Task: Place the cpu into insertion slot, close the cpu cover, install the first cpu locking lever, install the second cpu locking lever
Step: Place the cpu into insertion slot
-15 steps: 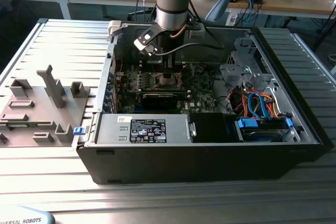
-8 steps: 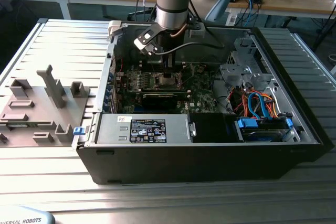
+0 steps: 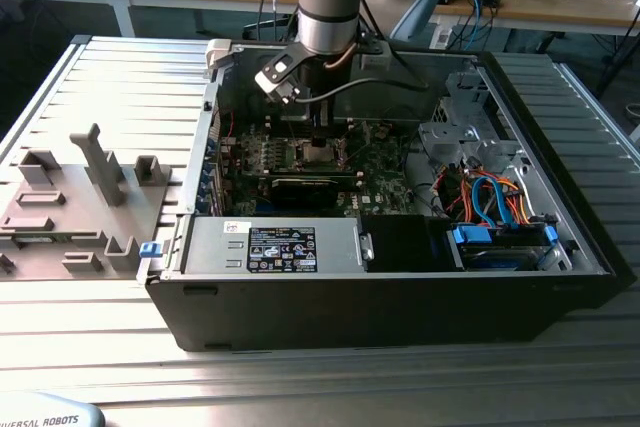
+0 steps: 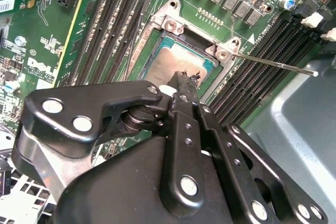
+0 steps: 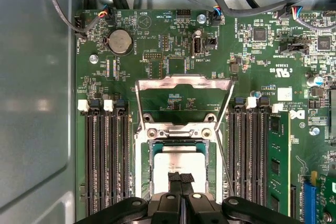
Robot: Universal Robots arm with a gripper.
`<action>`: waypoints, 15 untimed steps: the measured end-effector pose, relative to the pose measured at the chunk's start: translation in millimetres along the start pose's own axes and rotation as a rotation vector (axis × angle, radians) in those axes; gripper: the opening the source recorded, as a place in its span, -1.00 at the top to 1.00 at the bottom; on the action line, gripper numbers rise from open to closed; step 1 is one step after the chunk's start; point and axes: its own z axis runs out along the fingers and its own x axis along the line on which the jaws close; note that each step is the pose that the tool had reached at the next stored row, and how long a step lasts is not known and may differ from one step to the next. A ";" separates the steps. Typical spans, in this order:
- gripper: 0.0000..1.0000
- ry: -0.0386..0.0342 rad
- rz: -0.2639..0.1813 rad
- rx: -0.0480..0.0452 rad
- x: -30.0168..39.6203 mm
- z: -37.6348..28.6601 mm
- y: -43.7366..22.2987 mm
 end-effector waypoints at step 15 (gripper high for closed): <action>0.79 0.0000 0.000 0.0000 -0.1 -2.7 0.0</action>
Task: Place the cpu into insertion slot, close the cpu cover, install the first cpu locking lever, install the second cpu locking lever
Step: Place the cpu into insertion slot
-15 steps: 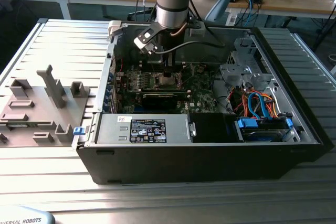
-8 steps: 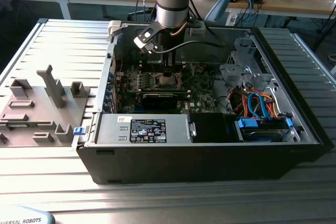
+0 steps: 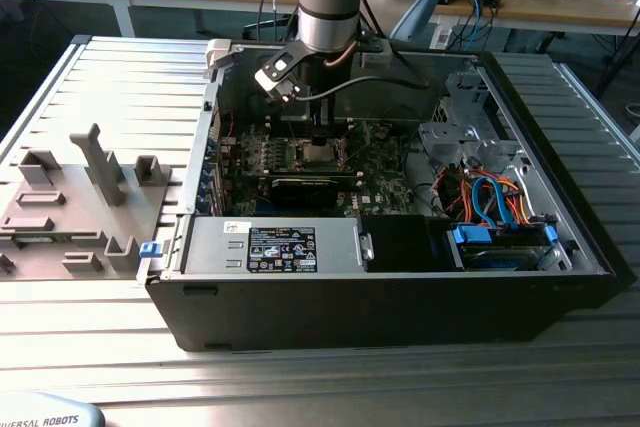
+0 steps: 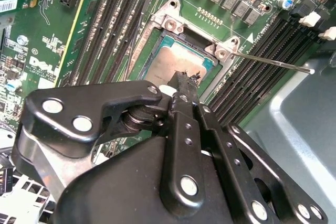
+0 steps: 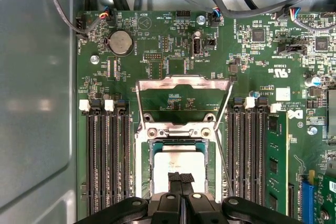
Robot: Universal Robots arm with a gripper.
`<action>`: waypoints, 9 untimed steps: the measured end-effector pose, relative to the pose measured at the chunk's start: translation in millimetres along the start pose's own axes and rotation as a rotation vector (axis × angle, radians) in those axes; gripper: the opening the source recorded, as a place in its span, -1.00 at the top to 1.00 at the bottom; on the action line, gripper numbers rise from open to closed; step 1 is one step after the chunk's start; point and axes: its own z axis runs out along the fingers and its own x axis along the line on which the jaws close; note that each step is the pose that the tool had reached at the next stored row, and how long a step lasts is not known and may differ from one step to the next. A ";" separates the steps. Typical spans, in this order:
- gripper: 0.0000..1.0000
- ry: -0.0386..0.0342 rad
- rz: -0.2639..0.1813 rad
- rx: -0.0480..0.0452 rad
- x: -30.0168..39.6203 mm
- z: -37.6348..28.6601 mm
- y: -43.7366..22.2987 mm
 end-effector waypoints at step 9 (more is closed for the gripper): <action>0.79 0.0000 0.000 0.0000 -0.1 -2.1 0.0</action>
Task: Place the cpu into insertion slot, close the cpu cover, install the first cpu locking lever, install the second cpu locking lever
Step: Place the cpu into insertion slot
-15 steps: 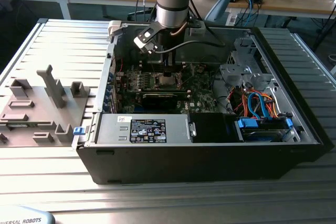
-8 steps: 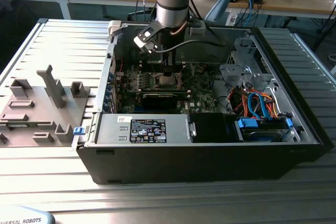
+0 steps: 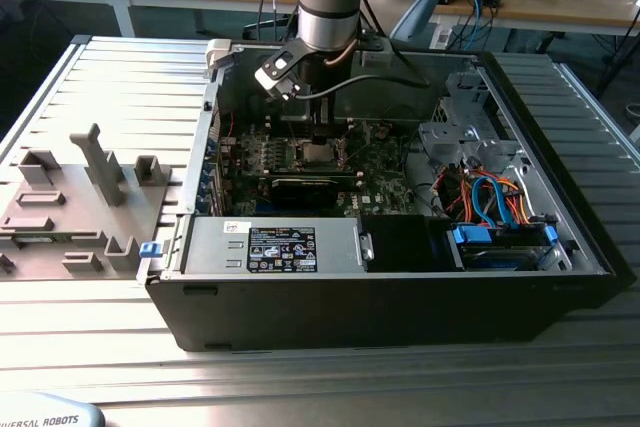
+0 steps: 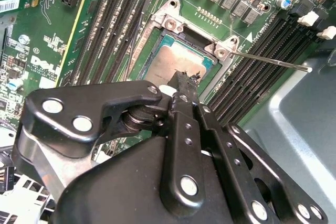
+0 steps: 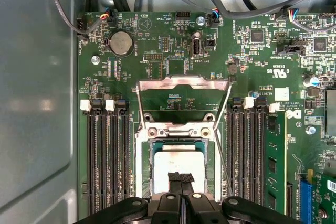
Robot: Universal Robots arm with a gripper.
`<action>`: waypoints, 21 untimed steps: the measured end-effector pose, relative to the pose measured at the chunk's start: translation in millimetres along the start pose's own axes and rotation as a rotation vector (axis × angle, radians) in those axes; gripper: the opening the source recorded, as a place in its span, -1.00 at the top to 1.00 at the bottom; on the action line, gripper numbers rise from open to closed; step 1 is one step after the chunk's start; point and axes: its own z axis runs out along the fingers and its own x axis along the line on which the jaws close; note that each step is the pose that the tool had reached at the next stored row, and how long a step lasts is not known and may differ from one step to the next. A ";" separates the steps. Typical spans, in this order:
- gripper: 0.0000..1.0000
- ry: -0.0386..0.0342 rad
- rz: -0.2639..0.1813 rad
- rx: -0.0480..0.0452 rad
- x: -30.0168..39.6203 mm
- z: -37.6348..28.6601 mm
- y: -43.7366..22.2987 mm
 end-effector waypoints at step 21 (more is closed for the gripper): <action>0.79 -0.0001 0.000 0.0000 -0.1 -5.3 0.1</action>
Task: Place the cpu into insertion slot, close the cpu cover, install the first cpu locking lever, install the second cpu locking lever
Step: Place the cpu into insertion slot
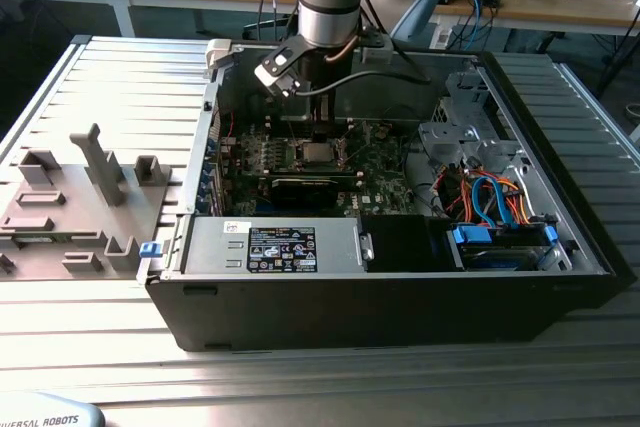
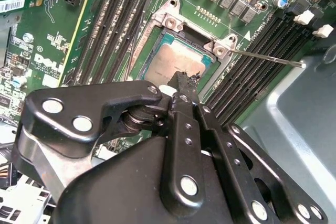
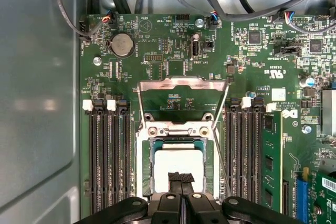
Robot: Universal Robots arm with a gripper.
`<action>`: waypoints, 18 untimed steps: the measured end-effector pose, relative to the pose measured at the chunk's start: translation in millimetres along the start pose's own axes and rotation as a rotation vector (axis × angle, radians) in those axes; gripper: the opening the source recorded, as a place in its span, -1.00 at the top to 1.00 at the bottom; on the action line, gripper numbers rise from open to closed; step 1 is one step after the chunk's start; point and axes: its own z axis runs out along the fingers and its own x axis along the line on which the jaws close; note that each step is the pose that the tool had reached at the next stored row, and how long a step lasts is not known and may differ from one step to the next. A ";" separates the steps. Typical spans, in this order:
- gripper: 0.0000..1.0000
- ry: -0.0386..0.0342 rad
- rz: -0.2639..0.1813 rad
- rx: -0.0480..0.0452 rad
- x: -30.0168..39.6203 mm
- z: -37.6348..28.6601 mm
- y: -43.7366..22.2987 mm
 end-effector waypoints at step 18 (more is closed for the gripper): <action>0.79 0.0000 0.000 0.0000 -0.2 -6.8 0.1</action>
